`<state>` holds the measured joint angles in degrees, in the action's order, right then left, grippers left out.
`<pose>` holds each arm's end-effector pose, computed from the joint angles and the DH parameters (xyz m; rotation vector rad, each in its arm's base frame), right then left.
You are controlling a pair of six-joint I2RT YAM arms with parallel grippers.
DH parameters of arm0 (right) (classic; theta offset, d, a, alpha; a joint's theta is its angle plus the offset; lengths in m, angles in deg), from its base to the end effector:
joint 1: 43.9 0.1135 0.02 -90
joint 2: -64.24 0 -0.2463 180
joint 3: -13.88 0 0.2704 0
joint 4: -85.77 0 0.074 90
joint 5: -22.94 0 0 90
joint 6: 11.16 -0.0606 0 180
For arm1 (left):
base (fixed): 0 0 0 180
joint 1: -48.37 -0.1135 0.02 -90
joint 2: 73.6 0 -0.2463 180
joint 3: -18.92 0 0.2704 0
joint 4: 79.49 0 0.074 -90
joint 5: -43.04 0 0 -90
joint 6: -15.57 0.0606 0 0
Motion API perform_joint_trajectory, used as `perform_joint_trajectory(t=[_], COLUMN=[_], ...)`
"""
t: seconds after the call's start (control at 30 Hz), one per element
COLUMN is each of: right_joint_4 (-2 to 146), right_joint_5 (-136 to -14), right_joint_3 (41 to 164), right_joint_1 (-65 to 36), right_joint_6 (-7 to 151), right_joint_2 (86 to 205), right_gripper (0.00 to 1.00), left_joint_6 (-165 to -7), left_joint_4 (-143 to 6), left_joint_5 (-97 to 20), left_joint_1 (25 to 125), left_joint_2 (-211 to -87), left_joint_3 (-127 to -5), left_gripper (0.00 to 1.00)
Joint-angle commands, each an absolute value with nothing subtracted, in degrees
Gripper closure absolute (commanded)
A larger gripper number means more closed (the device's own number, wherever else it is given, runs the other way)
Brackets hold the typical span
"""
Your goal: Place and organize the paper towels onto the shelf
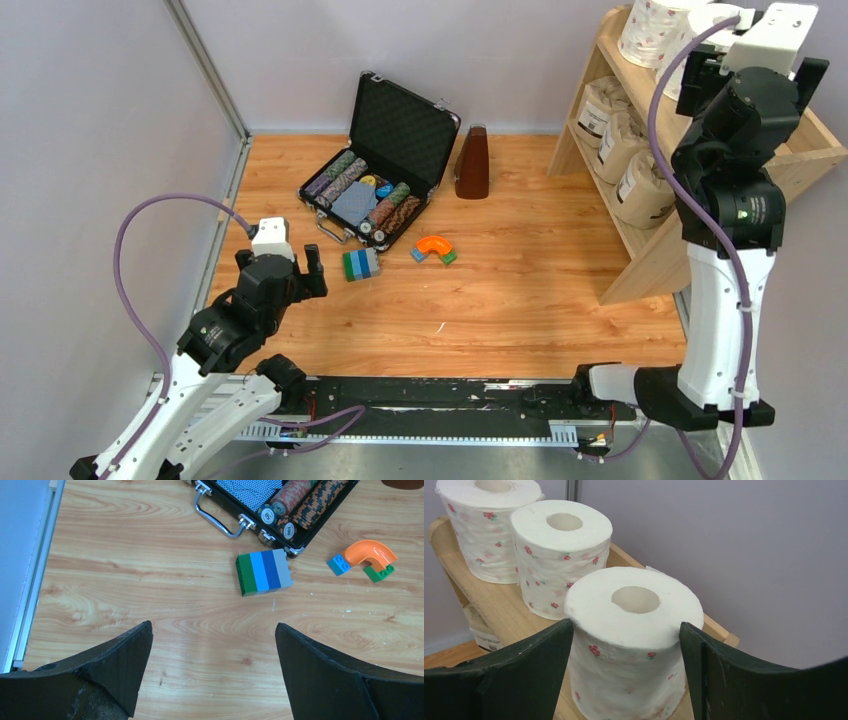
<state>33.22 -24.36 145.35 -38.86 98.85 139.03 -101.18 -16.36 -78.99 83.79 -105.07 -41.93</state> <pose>0.2249 -0.0214 0.5857 0.2792 1.5421 -0.7623 0.1407 -0.0606 0.3051 -0.1577 2.0557 -0.0615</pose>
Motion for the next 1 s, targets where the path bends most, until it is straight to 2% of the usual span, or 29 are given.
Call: perform_joint_trajectory(t=[0.0, 0.17, 0.3, 0.6, 0.83, 0.97], right_joint_4=[31.05, 29.53, 27.27, 19.49, 19.82, 24.94], right_joint_5=[-28.46, -32.40, -34.06, -30.01, -28.17, -27.21], right_joint_3=[143.90, 142.59, 142.26, 136.49, 132.56, 129.11], right_joint_1=[-38.86, -38.86, -38.83, -38.85, -38.93, -38.96], right_joint_6=[95.14, 91.52, 87.44, 76.78, 76.81, 78.48], right_joint_2=[135.02, 131.36, 128.89, 123.89, 123.60, 124.37], right_gripper=[0.18, 0.09, 0.07, 0.18, 0.22, 0.25], left_joint_6=[-100.92, -100.81, -100.78, -100.89, -100.54, -100.54], left_joint_4=[-18.55, -18.62, -18.63, -18.50, -18.70, -18.72], left_joint_5=[-79.09, -78.65, -78.66, -78.78, -78.14, -77.91], left_joint_1=[83.44, 83.47, 83.45, 83.45, 83.47, 83.47], left_joint_2=[-105.28, -105.46, -105.30, -104.59, -105.11, -105.13], left_joint_3=[-41.88, -41.89, -41.86, -41.85, -41.86, -41.89], left_gripper=[0.00, 0.00, 0.00, 0.00, 0.00, 0.00])
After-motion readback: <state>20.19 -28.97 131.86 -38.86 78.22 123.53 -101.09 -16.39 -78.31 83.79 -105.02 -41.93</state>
